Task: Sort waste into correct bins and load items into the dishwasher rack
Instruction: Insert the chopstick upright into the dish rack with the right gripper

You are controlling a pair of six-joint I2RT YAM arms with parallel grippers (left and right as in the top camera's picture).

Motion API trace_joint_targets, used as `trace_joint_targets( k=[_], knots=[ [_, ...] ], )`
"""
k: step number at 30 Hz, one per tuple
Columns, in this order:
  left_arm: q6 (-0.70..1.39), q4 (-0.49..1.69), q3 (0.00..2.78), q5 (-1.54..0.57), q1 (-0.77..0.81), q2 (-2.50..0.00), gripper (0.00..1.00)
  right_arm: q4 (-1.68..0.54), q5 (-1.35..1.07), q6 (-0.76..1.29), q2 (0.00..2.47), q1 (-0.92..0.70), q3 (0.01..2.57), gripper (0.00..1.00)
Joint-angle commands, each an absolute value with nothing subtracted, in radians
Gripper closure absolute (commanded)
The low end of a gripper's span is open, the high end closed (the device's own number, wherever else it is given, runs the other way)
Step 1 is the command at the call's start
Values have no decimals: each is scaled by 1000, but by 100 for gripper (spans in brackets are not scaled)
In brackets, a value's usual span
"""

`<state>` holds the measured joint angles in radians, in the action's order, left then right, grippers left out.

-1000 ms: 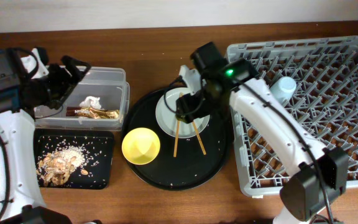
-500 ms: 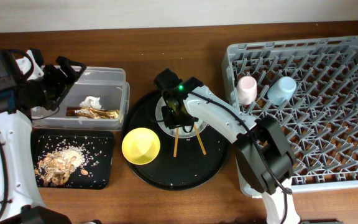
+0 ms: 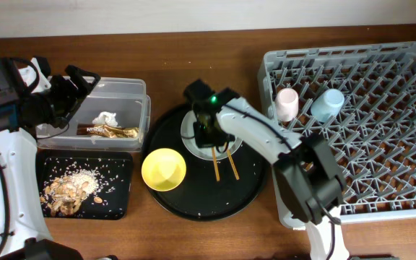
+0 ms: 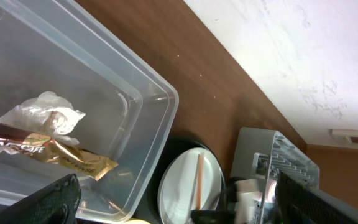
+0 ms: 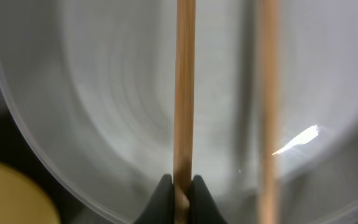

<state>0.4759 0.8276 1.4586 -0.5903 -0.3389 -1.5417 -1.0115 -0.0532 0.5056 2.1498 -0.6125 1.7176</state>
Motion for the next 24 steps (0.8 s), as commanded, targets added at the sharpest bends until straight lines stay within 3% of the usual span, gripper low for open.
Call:
trace_joint_targets(
  k=[1, 6, 11, 16, 20, 24],
  knots=[
    [480, 825, 1461, -594, -342, -1542, 1, -1150, -59, 352, 2002, -541, 1861, 96],
    [480, 825, 1461, -594, -341, -1542, 1, -1484, -40, 83, 1858, -287, 1883, 96],
    [480, 825, 1461, -594, -342, -1542, 1, -1492, -40, 39, 1859, -35, 1813, 96],
    [480, 825, 1461, -594, -341, -1542, 1, -1357, -40, 4, 1862, 28, 1693, 96],
    [480, 825, 1461, -594, -341, -1542, 1, -1353, -40, 3, 1862, 28, 1693, 79],
    [480, 825, 1461, -594, -341, -1542, 1, -1353, -122, 3, 1862, 26, 1693, 76]
  ],
)
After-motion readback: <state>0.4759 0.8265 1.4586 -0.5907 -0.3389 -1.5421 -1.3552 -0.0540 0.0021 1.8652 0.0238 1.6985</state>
